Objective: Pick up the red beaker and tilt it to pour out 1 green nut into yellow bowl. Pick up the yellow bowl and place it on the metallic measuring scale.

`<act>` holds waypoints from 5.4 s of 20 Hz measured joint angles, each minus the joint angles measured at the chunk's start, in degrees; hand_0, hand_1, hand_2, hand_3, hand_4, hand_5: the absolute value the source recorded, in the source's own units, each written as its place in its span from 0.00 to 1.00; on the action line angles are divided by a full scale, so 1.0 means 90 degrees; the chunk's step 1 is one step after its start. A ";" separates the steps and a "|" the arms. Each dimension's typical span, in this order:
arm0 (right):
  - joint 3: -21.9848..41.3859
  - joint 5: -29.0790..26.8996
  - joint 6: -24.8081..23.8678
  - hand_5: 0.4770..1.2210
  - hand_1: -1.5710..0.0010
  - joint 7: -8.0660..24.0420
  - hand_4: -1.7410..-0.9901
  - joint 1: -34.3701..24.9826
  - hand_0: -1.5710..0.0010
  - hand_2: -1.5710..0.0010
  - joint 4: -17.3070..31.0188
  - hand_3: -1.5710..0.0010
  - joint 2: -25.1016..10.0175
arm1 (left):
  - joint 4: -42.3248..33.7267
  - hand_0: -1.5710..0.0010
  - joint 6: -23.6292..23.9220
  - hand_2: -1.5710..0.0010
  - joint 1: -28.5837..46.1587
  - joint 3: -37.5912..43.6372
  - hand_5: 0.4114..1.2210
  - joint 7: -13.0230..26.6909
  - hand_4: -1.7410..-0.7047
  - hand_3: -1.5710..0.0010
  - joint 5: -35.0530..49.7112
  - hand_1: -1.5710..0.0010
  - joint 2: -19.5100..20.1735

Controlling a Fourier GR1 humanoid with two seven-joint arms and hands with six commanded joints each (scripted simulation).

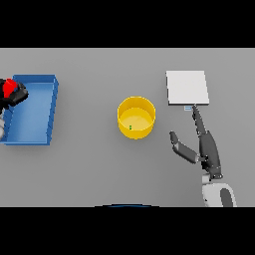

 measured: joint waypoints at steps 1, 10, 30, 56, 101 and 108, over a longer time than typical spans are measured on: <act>-0.0006 -0.0008 0.0012 0.25 1.00 -0.0035 0.74 0.0041 1.00 1.00 -0.0034 1.00 -0.0025 | -0.0115 0.41 -0.0354 0.51 0.0026 -0.0013 0.43 0.0032 0.68 0.54 0.0179 0.52 0.0077; 0.0081 0.0062 0.0038 0.25 1.00 0.0210 0.73 0.0120 1.00 1.00 -0.0232 1.00 -0.0022 | -0.0319 0.92 -0.1072 0.93 0.0105 0.0010 0.32 -0.0115 0.92 0.94 0.0657 0.94 0.0266; 0.1801 0.2688 0.1769 0.25 1.00 0.0501 0.63 -0.2638 1.00 1.00 0.0662 1.00 -0.1917 | -0.0252 1.00 -0.0871 1.00 -0.0062 0.0111 0.38 -0.0505 0.91 1.00 0.0700 1.00 0.0067; 0.3263 0.3415 0.3393 0.34 1.00 -0.0103 0.58 -0.4872 1.00 1.00 0.3272 0.99 -0.1562 | -0.0058 1.00 -0.0995 1.00 -0.0232 0.0108 0.39 -0.0591 0.91 1.00 0.0649 1.00 0.0076; 0.1988 0.2874 0.3796 1.00 0.00 0.0554 0.03 -0.5981 0.00 0.00 0.3515 0.24 -0.3110 | -0.0828 1.00 -0.0876 1.00 0.0081 0.0188 0.44 -0.0156 0.88 1.00 0.0772 1.00 0.0545; 0.1910 0.3100 0.3136 1.00 0.00 0.0320 0.02 -0.6142 0.00 0.00 0.4953 0.20 -0.3034 | -0.0920 1.00 -0.0784 1.00 0.0074 0.0193 0.43 0.0044 0.89 1.00 0.0740 1.00 0.0585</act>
